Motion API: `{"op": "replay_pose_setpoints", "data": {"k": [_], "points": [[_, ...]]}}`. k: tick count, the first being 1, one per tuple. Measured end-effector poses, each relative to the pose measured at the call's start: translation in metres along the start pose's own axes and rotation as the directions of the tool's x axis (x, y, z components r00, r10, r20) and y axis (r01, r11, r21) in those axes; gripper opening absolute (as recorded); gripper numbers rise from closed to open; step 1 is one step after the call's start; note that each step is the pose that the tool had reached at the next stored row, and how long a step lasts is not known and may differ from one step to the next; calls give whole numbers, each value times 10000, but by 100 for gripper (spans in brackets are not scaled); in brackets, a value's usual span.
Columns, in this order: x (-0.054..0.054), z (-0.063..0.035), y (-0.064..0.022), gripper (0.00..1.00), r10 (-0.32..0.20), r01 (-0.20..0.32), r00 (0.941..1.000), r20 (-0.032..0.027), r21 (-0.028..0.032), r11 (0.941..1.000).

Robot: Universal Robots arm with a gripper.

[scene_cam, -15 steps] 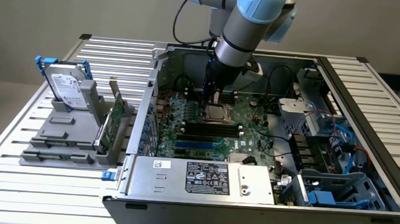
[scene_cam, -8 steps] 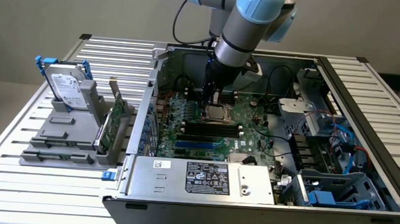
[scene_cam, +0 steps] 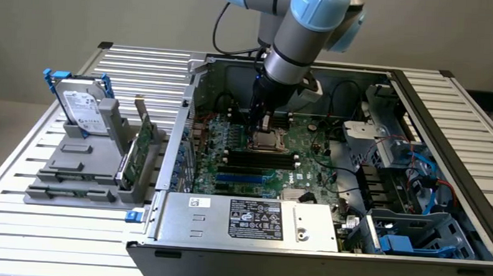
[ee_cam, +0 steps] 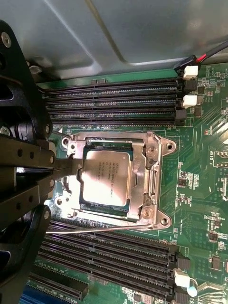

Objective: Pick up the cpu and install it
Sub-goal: 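Close the cpu cover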

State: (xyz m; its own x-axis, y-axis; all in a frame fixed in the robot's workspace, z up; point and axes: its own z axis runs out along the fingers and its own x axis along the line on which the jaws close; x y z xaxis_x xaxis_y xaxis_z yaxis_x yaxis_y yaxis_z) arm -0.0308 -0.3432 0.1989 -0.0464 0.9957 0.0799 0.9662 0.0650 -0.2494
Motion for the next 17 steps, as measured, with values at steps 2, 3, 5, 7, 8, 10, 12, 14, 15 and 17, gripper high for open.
{"op": "replay_pose_setpoints", "data": {"k": [2, 3, 5, 7, 8, 10, 12, 14, 15, 17], "points": [[0, 5, 2, 11, 6, -6, 10000, 25, 1, 10000], [1, 6, 2, 11, 10, -10, 10000, 37, 2, 10000], [2, 12, 3, 11, 17, -17, 10000, 64, 3, 10000], [5, 18, 5, 11, 26, -26, 9999, 100, 6, 10000], [7, 22, 6, 11, 33, -33, 9999, 121, 7, 10000], [9, 30, 8, 11, 42, -43, 9999, 161, 11, 10000], [12, 39, 10, 11, 51, -51, 9998, 195, 12, 10000], [14, 41, 11, 11, 52, -53, 9998, 203, 11, 10000], [15, 40, 11, 11, 53, -53, 9998, 203, 10, 10000], [21, 10, 5, 11, 46, -46, 9998, 178, -9, 10000]]}}
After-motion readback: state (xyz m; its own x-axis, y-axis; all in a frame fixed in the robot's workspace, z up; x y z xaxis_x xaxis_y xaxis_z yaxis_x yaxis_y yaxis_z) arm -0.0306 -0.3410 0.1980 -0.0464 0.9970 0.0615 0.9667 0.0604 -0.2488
